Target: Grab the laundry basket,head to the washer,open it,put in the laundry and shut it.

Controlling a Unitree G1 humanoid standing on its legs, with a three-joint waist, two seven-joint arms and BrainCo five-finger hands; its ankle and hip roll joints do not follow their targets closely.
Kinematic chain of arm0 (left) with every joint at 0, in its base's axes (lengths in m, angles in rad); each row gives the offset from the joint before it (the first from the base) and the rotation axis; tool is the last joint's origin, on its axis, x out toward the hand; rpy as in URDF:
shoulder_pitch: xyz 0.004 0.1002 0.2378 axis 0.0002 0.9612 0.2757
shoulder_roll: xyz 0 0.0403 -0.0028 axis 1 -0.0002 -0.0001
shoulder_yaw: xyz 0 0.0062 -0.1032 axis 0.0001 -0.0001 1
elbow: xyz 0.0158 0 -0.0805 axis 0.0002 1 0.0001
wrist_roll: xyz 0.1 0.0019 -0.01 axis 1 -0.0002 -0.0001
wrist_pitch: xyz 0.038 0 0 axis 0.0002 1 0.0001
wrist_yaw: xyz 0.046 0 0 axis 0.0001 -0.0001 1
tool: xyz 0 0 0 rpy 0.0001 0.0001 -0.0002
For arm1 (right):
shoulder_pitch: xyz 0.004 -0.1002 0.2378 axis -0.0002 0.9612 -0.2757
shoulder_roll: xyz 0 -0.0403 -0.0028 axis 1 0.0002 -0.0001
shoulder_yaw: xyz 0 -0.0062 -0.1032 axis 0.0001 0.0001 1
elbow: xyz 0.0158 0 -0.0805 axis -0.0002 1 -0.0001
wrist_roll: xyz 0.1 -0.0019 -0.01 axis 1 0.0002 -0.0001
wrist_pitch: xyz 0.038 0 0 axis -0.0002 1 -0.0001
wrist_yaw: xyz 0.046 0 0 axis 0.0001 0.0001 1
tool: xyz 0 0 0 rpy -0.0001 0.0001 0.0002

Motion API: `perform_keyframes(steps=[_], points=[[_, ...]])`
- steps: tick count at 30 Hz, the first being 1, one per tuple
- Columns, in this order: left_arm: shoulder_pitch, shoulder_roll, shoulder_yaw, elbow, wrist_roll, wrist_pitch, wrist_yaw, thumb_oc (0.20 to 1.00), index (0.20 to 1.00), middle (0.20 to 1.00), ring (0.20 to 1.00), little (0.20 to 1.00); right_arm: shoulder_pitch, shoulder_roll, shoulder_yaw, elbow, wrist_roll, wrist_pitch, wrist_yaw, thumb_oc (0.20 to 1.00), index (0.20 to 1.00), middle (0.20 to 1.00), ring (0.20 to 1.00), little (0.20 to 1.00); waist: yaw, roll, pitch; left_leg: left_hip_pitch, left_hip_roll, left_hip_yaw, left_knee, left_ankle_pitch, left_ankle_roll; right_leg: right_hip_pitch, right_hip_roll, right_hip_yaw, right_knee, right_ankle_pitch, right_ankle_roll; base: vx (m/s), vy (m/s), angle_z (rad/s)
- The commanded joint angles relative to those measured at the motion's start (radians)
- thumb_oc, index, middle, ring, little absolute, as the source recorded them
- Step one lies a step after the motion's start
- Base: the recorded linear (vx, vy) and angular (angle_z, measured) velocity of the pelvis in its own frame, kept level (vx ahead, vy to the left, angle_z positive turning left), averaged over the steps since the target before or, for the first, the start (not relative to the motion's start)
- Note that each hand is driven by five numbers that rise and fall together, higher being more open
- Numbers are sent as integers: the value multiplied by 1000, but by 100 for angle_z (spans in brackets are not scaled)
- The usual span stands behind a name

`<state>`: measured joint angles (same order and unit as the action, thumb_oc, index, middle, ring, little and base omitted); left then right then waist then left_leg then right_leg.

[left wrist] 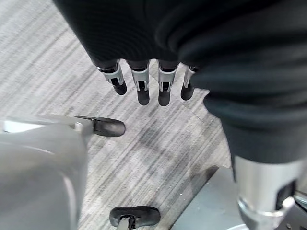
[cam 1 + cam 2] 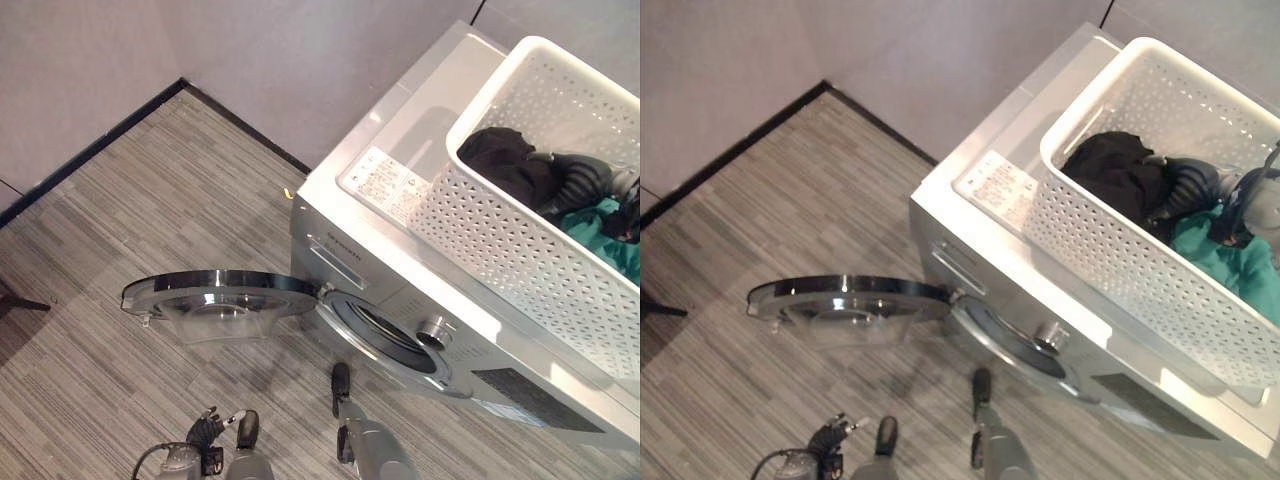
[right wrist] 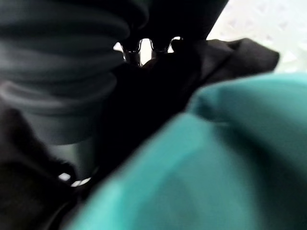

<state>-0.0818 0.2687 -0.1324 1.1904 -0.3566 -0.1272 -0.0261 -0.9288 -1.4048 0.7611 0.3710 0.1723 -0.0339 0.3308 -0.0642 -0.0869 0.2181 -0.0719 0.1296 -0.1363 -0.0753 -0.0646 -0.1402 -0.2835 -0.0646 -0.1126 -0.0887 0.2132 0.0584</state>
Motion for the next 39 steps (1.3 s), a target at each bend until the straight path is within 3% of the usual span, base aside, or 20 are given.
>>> perform_keyframes(steps=[1,6,15,26,39], points=[[-43,24,-32,14,-38,-9,2,1000,1000,1000,1000,1000,89,62,131,-48,-10,10,96,200,200,200,200,200,38,-21,44,-19,53,32,-12,49,-16,6,-119,43,57,-97,105,0,0,0],[-52,8,-45,20,-37,-6,5,1000,1000,1000,1000,1000,155,111,22,-18,-20,11,36,200,200,200,200,200,30,-11,43,-25,52,42,-12,50,-15,0,-118,52,48,-95,106,0,0,0],[-56,5,-42,31,-21,2,21,1000,1000,1000,1000,1000,138,114,-156,-16,24,-11,-99,200,200,200,200,200,19,-4,21,1,49,48,-12,36,-9,17,-114,68,51,-106,106,1,1,-2],[-17,-3,-36,41,34,10,16,1000,1000,1000,1000,1000,83,61,-509,-159,125,-76,-316,200,200,200,200,200,11,6,-79,88,44,58,-12,-4,7,92,-112,88,58,-134,104,32,1,-1],[-20,-23,-92,72,76,22,31,1000,1000,1000,1000,1000,-205,104,-459,-59,152,-80,-482,200,200,200,200,200,12,11,-139,146,49,61,-12,-24,14,141,-110,96,70,-151,98,13,-4,-1]])
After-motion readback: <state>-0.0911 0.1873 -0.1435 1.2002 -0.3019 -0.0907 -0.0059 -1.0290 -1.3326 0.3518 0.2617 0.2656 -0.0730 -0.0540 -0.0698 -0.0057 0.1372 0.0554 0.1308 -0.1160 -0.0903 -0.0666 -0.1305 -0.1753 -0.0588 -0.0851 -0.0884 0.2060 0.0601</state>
